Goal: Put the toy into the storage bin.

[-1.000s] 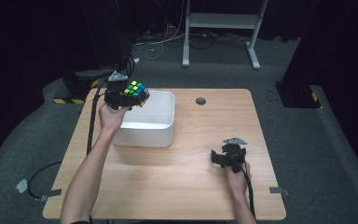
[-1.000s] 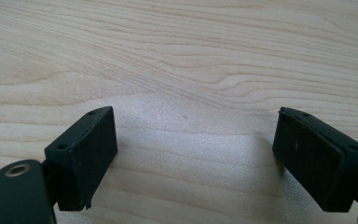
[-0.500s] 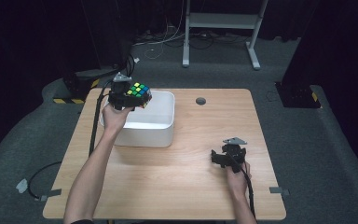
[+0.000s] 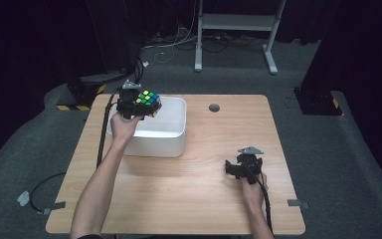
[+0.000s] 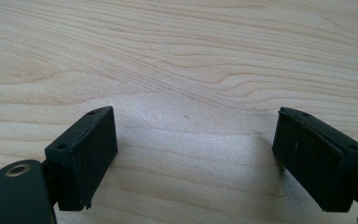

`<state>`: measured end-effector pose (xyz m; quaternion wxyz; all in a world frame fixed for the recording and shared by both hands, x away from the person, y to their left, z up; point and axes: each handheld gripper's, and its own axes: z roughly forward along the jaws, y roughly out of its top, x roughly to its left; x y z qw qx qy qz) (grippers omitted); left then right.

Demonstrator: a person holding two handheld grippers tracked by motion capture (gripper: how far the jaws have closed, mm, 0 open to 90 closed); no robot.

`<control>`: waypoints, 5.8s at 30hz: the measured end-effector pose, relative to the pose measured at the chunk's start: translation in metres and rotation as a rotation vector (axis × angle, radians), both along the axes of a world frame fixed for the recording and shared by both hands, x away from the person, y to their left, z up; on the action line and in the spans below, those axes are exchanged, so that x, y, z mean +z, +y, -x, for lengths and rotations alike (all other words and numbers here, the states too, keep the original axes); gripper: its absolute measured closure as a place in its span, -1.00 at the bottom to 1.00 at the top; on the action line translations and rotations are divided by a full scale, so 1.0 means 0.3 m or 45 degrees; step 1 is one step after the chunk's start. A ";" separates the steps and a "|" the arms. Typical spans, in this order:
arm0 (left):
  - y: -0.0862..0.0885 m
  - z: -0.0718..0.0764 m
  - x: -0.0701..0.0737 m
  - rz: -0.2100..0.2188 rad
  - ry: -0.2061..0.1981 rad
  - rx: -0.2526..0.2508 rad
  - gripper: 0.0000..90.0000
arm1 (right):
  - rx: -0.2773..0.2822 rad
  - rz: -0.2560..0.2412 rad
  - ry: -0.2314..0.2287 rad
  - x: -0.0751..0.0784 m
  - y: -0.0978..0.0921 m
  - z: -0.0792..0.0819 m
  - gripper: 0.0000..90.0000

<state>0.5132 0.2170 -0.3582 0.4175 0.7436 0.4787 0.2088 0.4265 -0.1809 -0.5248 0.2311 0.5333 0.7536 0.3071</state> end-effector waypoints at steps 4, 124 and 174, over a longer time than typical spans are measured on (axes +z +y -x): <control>0.000 -0.001 -0.008 -0.008 0.008 0.023 -0.25 | -0.001 -0.001 0.001 0.000 0.000 0.000 -0.69; 0.071 0.228 -0.110 -0.051 0.005 0.079 -0.26 | 0.020 0.002 0.000 0.000 0.004 0.002 -0.69; 0.141 0.312 -0.070 0.024 -0.078 0.107 -0.40 | 0.026 -0.002 0.003 0.000 0.005 0.002 -0.70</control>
